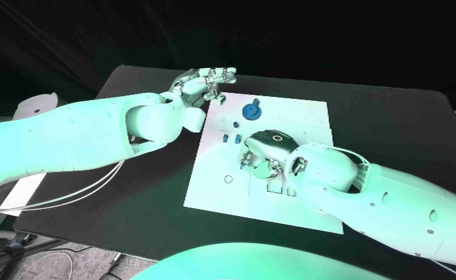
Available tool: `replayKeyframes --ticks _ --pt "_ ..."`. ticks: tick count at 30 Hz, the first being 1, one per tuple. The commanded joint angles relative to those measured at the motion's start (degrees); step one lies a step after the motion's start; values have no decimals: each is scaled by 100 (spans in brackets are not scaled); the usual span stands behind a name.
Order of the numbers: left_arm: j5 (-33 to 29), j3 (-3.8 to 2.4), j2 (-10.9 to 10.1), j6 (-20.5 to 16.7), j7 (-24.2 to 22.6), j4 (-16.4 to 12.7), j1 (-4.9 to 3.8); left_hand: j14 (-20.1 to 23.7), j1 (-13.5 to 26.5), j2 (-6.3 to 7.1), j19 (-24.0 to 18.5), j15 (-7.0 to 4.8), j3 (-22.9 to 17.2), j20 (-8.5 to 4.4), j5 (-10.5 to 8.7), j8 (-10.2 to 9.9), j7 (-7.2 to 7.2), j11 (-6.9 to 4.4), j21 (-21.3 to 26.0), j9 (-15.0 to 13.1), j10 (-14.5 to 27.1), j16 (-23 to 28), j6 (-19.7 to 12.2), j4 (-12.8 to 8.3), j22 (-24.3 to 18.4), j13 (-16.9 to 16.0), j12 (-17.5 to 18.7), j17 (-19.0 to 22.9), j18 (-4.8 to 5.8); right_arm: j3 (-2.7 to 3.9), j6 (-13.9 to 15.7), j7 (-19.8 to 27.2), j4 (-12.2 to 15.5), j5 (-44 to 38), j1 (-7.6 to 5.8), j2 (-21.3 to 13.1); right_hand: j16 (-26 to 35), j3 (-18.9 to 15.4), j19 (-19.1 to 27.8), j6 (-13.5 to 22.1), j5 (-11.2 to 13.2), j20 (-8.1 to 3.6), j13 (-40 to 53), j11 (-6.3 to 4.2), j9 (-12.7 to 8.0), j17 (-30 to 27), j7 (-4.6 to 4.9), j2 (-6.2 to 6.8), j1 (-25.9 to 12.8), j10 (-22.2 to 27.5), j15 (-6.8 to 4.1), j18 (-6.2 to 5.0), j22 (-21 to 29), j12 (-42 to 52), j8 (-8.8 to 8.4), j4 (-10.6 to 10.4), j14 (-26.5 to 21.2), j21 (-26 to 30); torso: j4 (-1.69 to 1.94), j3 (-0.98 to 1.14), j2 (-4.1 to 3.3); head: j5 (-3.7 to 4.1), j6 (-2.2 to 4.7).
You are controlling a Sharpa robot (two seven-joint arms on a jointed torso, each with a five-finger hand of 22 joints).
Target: Assemble the parts on the task board
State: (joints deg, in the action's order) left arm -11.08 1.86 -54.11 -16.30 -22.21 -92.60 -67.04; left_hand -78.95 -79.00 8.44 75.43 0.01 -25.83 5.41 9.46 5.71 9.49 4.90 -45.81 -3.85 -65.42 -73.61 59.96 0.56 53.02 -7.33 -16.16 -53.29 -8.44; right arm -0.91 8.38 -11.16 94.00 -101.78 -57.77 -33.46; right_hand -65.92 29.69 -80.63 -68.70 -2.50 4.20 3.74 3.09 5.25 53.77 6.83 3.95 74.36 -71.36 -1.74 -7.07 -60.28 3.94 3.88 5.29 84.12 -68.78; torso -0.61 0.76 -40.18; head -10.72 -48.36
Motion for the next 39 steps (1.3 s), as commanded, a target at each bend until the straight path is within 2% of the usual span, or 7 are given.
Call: replayKeyframes --ticks 1,9,13,22,27,33,39 --pt "-17 -4 4 122 -31 -19 -3 25 -24 -29 -26 -2 -11 18 39 -19 -11 -5 21 6 54 34 -37 -32 -6 -8 -24 10 -58 -22 -297 -100 -36 -139 24 36 -33 -31 39 -23 -30 -22 -2 24 8 -6 -4 -6 -24 3 13 111 -4 -28 18 -38 124 -40 3 -2 -3 -4 -8" --pt "-17 -4 2 143 -18 -17 -3 32 -21 -29 -31 4 -4 23 46 -18 -6 0 40 4 76 36 -47 -39 -19 -14 -47 24 -61 -51 -333 -178 -127 -152 38 81 -43 -157 74 54 -31 -4 -9 44 -1 -14 7 73 -98 83 28 107 3 -42 -16 -125 104 -40 0 -1 4 2 -19" --pt "-17 -4 3 149 -11 -14 -4 32 -21 -29 -31 4 -4 23 46 -18 -6 0 40 4 76 36 -47 -39 -19 -14 -47 24 -61 -56 -233 -171 -153 -138 39 85 47 -231 139 377 -29 53 -29 141 -79 -157 116 183 -156 395 97 96 110 -56 -54 -187 61 35 -4 -3 8 1 -15" --pt "-17 -4 5 117 -13 0 -4 34 -12 -29 -32 7 3 26 48 -23 0 4 44 5 87 33 -63 -37 -21 -18 -61 24 -61 -59 323 -60 -108 -50 40 6 442 -527 453 832 -36 138 -3 229 -146 -698 130 373 -111 1102 180 -37 700 7 -33 -251 -105 501 -3 2 -1 7 0" --pt "-17 -4 2 125 -8 4 -4 34 -12 -29 -32 7 3 26 48 -23 0 4 44 5 87 33 -63 -37 -21 -18 -61 24 -61 -53 663 48 47 31 40 -154 554 -749 506 880 -41 135 21 224 -133 -834 111 371 -66 1216 177 -61 836 127 -15 -322 -124 621 -6 4 2 16 17" --pt "-17 -4 -16 132 -4 5 -4 34 -12 -29 -32 7 3 26 48 -23 0 4 44 5 87 33 -63 -37 -21 -18 -61 24 -61 46 905 80 404 225 0 -589 542 -843 430 813 -48 123 42 198 -119 -815 128 301 33 1081 153 -40 744 332 1 -363 -90 550 -9 -2 3 43 48" --pt "-17 -3 -53 134 -2 -6 -4 37 -4 -34 -31 11 7 29 50 -25 3 8 45 5 102 32 -75 -35 -20 -21 -75 27 -61 172 801 -89 778 512 -250 -1299 608 -906 422 800 -48 122 20 169 -120 -906 102 329 65 1036 123 -43 765 391 -8 -389 -97 565 -32 0 9 116 105"
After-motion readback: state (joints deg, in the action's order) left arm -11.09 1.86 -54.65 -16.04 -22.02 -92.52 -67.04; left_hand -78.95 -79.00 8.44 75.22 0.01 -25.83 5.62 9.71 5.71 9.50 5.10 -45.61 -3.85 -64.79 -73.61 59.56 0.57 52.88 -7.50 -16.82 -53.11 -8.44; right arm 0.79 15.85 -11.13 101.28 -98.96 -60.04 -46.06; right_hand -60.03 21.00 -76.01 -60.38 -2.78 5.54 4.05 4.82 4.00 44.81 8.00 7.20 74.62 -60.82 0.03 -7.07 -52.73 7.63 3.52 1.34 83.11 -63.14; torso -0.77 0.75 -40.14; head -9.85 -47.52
